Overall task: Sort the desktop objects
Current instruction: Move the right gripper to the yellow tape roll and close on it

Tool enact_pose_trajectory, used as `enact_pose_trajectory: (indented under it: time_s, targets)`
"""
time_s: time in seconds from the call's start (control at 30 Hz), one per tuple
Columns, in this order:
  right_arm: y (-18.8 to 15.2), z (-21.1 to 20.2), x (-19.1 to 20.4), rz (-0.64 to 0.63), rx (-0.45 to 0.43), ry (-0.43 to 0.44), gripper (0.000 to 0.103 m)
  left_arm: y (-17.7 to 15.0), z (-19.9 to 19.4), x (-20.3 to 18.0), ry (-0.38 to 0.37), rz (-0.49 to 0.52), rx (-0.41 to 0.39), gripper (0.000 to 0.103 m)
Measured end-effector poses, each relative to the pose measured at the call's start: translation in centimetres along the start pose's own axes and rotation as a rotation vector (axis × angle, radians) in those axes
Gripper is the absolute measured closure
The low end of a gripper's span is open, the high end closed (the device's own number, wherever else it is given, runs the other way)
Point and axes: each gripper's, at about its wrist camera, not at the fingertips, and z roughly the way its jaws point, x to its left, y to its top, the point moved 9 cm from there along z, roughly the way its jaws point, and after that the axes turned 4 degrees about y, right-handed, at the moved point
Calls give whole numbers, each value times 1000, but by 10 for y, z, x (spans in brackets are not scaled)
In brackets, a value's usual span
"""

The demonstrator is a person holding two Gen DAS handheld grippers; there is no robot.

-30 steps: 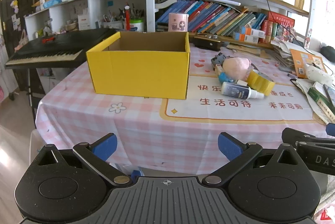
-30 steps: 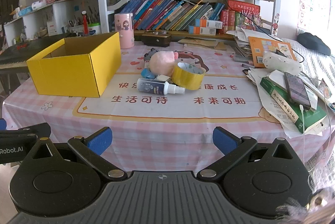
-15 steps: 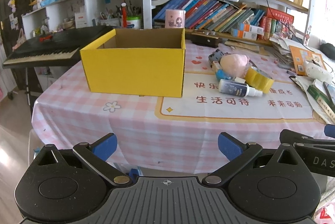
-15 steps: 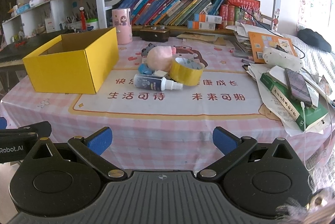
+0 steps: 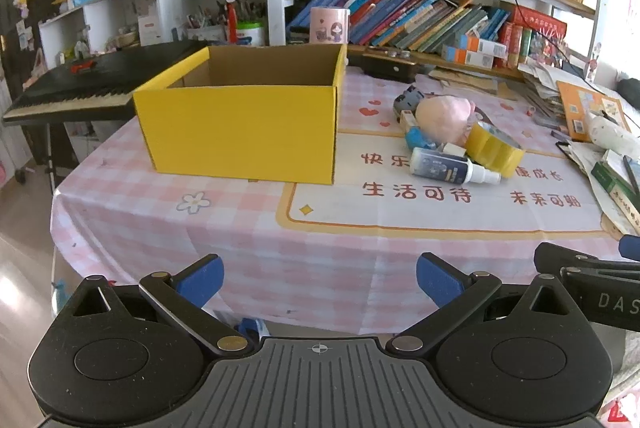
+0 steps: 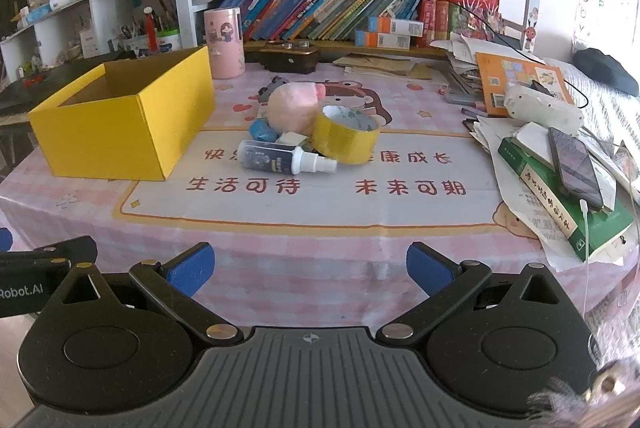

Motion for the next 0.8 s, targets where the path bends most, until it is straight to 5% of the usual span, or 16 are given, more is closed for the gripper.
enact_pose_trajectory:
  time_s: [0.8]
  targets:
    - [36, 58, -78, -3, 74, 37, 0, 29, 50, -84, 1, 13, 68, 0]
